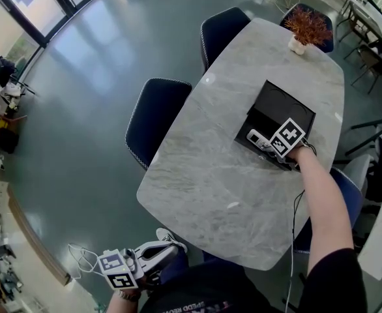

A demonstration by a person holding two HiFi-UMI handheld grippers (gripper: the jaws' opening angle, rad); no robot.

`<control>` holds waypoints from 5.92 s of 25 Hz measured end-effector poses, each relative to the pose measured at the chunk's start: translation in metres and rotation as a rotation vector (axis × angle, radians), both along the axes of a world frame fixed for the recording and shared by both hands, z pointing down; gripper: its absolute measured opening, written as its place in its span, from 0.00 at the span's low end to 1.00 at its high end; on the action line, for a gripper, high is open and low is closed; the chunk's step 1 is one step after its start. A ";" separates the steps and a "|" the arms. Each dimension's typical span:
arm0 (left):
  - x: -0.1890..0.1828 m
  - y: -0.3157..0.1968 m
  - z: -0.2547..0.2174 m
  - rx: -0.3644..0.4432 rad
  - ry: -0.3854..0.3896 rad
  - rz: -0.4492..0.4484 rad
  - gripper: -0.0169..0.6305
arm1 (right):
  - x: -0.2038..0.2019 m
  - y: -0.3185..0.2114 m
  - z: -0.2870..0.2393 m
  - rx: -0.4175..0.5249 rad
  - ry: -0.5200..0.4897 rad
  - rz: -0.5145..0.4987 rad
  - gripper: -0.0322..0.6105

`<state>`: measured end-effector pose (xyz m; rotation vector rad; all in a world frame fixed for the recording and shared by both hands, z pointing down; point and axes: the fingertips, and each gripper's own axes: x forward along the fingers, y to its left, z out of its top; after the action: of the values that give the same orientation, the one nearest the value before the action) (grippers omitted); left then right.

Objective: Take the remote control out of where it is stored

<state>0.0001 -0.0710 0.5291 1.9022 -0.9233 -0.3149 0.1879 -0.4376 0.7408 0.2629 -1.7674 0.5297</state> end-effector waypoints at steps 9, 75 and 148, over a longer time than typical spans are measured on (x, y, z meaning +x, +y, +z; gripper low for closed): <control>-0.004 0.001 0.000 -0.001 0.002 0.000 0.03 | -0.012 0.004 -0.001 0.044 0.028 -0.093 0.24; -0.031 0.145 -0.041 0.185 0.146 0.734 0.03 | -0.137 0.506 -0.248 -0.061 -1.398 1.114 0.23; -0.031 0.181 -0.047 0.209 0.157 0.696 0.03 | -0.171 0.558 -0.246 -0.115 -1.390 1.002 0.23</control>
<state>-0.0309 0.1102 0.4823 2.2206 -0.0923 -0.1372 0.0171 0.1200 0.4953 0.8500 -2.8360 1.8423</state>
